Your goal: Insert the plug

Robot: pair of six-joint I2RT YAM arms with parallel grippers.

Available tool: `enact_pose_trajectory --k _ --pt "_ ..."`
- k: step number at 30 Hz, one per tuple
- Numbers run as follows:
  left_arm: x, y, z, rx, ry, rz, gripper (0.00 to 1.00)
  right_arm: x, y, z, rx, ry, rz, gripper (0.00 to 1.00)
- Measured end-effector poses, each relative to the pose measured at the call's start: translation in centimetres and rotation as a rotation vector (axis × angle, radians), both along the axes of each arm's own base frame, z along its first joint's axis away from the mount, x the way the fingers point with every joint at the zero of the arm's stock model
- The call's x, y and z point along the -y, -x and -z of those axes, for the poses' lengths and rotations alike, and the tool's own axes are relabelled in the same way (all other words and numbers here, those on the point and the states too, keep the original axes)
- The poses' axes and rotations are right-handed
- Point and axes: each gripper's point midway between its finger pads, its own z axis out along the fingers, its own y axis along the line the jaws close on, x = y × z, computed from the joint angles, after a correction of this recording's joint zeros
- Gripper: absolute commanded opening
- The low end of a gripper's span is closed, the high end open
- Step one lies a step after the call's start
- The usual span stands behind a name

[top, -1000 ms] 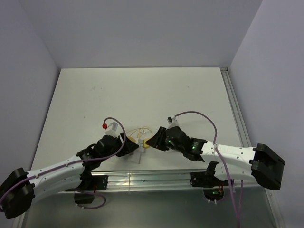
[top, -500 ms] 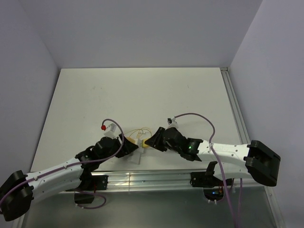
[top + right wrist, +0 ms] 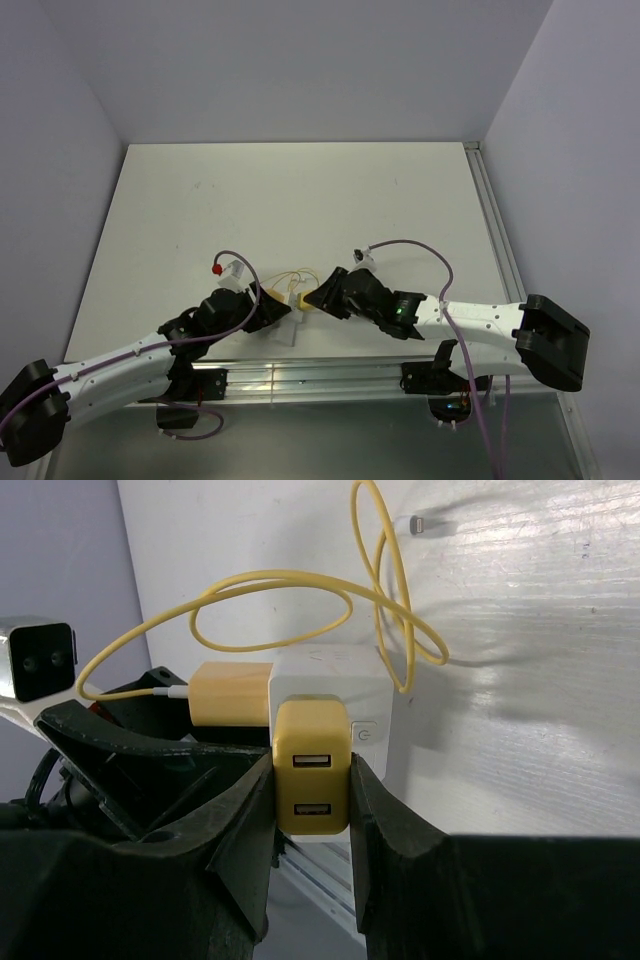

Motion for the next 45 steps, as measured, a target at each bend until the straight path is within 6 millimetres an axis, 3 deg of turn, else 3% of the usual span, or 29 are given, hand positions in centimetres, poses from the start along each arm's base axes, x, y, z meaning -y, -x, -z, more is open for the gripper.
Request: enact_pose_trajectory --k 12,26,45 --pt "0.0 -0.1 0.1 -0.005 0.003 -0.009 0.00 -0.3 0.8 0.2 -0.013 0.000 0.012 0.00" --pt "0.0 -0.2 0.0 -0.004 0.004 -0.017 0.00 0.2 0.6 1.0 -0.025 0.021 0.046 0.00" --pt "-0.1 -0.6 0.1 -0.005 0.021 -0.046 0.00 -0.2 0.1 0.6 0.027 0.023 0.036 0.00"
